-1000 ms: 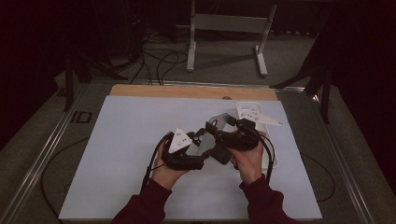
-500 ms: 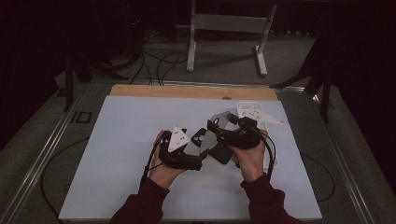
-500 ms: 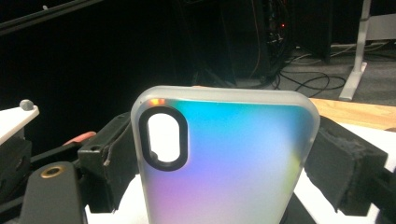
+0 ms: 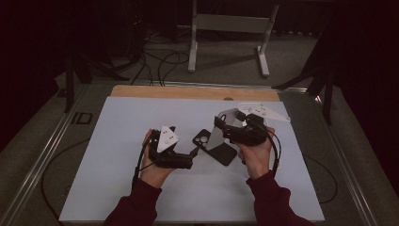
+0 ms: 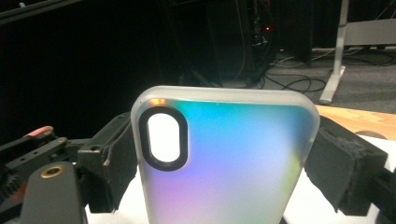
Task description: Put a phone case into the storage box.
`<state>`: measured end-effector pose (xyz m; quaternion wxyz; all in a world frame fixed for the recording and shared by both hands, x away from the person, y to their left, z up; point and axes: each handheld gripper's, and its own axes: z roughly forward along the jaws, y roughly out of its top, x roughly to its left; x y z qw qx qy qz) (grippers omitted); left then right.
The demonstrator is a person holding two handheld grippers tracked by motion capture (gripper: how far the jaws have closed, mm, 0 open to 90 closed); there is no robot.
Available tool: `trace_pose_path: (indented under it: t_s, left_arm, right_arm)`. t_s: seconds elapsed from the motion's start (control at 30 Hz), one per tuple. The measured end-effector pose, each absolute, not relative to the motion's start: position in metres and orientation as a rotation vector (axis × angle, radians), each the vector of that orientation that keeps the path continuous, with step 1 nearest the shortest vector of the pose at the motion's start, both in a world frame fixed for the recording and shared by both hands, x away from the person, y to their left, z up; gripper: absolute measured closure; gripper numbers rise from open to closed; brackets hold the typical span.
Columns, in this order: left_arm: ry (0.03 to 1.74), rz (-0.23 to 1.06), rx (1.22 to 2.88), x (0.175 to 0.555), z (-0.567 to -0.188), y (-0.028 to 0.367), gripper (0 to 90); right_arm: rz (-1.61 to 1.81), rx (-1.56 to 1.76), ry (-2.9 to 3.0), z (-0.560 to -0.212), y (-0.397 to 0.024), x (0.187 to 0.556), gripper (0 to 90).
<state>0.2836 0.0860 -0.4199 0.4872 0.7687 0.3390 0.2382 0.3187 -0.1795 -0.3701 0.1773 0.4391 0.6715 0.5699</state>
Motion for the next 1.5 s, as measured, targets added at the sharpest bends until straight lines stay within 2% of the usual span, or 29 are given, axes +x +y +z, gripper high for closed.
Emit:
trace_pose_path:
  t_s: [0.83,1.5]
  left_arm:
    - [0.932,0.666,1.847,0.276,-0.435,0.145,0.0]
    - [0.987,0.705,1.829,0.269,-0.445,0.177,0.0]
  right_arm:
    - [1.517,1.289,1.818,-0.367,-0.211,0.338,17.0]
    - [1.465,1.315,1.778,-0.364,-0.229,0.353,17.0]
